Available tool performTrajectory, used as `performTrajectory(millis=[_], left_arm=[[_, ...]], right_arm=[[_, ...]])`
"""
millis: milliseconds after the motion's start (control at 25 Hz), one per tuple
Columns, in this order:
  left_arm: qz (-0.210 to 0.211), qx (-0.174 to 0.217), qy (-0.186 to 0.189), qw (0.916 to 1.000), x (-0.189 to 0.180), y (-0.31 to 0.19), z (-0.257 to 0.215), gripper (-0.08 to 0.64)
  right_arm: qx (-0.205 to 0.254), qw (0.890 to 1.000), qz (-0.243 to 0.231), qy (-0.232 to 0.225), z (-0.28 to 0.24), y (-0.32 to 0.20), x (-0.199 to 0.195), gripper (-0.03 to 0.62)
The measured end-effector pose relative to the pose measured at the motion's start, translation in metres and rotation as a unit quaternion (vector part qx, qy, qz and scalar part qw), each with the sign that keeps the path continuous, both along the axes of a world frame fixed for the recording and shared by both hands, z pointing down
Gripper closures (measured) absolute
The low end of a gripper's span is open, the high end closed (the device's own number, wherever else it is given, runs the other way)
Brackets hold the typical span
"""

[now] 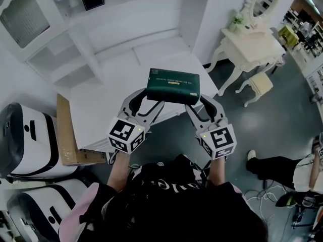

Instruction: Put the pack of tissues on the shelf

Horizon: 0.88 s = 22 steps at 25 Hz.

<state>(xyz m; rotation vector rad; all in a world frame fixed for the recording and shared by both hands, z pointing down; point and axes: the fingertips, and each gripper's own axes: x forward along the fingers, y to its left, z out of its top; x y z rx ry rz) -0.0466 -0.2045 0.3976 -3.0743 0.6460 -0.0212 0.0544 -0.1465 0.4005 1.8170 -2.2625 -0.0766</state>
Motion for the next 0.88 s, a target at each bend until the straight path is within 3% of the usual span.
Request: performTrajectory(millis=[240,480,640,880], left_arm=[[-0.013,0.005,-0.002,0.9999,0.026,-0.022,0.001,0.293],[-0.050,0.008,0.002,0.9987,0.060,-0.070,-0.007,0.295],[-0.078,-0.002,0.010,0.9969,0.095,-0.103,-0.012,0.295],[-0.098,0.021,0.012,0.9949,0.148,-0.146,-0.035,0.296]], right_arm=[[0.002,1.000,-0.012,0.001,0.003,-0.025,0.028,0.374],[0.003,0.999,-0.051,0.004,-0.005,-0.081,0.066,0.374],[0.000,0.997,-0.078,0.009,-0.014,-0.120,0.104,0.374],[0.020,0.995,-0.100,0.016,-0.035,-0.168,0.158,0.374]])
